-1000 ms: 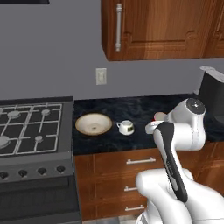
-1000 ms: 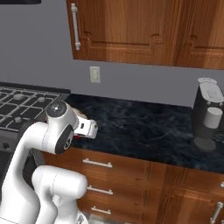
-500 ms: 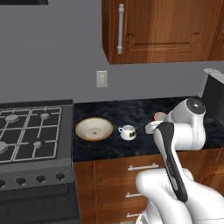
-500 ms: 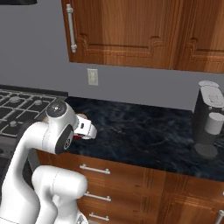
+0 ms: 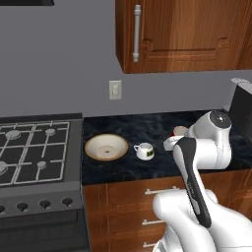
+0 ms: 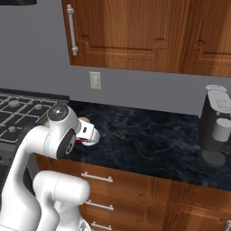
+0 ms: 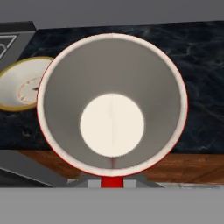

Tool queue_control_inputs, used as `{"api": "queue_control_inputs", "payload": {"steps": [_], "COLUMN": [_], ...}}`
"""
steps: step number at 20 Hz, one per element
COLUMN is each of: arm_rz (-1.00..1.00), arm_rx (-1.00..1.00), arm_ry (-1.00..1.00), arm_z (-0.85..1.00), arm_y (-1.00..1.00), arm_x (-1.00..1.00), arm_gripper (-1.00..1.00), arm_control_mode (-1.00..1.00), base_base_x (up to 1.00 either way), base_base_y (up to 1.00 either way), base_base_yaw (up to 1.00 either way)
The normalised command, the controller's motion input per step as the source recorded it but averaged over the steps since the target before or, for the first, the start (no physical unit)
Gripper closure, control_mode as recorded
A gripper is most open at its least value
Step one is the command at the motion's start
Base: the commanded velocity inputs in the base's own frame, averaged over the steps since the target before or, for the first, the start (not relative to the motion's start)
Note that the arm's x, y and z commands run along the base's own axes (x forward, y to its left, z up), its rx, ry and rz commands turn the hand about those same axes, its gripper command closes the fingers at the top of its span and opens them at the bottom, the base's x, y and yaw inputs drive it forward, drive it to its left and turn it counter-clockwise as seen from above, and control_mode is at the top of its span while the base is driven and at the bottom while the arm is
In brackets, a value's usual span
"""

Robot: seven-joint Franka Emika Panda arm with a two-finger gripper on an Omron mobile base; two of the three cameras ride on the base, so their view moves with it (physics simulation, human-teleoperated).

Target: Clear the mugs and bowl far away from the sink.

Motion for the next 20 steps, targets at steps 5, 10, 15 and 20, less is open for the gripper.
{"api": "queue_control_inputs", "payload": {"steps": [5,10,15,20], "arm_rz": [0.00,0.00,0.00,0.00], "arm_rx": [0.00,0.00,0.00,0.00], "arm_ry": [0.00,0.00,0.00,0.03], "arm_z": [0.00,0.00,0.00,0.00], "arm_y": [0.00,0.00,0.00,-0.21], "arm_x": [0.00,0.00,0.00,0.00], "arm_gripper": [1.00,1.00,1.00,1.00], "arm_control_mode": [1.00,1.00,1.00,-1.00], "base_base_x": [0.52,0.30,0.12,0.00], "base_base_y": [-0.21,-0.12,-0.09,0.00], "base_base_yaw": [0.02,0.01,0.01,0.00]}}
